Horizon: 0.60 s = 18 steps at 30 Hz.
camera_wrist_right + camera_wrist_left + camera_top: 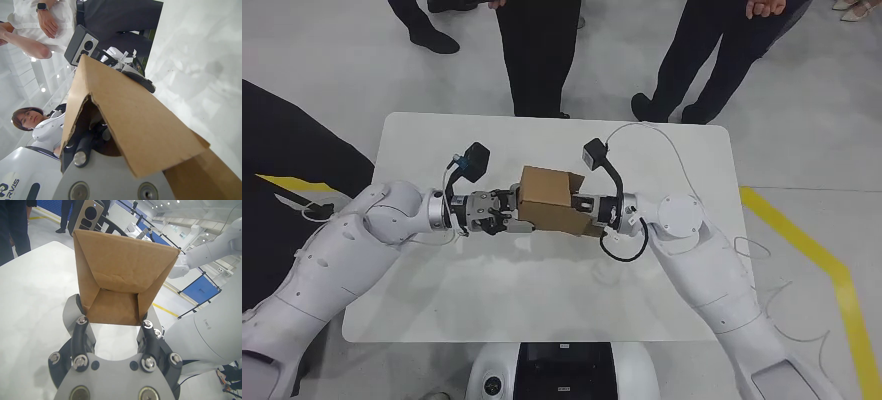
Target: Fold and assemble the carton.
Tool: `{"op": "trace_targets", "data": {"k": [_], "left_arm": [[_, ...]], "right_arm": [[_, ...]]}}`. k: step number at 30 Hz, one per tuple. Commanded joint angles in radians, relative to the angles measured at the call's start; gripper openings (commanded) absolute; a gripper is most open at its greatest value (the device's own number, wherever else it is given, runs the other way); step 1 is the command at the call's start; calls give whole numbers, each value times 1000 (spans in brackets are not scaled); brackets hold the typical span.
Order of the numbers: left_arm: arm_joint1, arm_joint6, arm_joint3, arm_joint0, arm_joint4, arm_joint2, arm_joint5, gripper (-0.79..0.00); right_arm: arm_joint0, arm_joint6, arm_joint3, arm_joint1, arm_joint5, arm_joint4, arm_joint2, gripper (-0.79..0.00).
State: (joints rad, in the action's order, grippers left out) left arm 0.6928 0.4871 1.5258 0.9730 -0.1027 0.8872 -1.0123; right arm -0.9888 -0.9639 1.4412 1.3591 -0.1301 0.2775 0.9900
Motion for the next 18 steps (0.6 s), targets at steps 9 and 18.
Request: {"op": "trace_targets", "data": {"k": [9, 18], "left_arm": [[7, 19, -4, -8, 3, -19, 0, -397], [8, 2, -9, -3, 5, -10, 0, 0]], "right_arm": [[25, 14, -33, 15, -18, 19, -64, -785], [13, 26, -42, 10, -41, 37, -44, -785]]}}
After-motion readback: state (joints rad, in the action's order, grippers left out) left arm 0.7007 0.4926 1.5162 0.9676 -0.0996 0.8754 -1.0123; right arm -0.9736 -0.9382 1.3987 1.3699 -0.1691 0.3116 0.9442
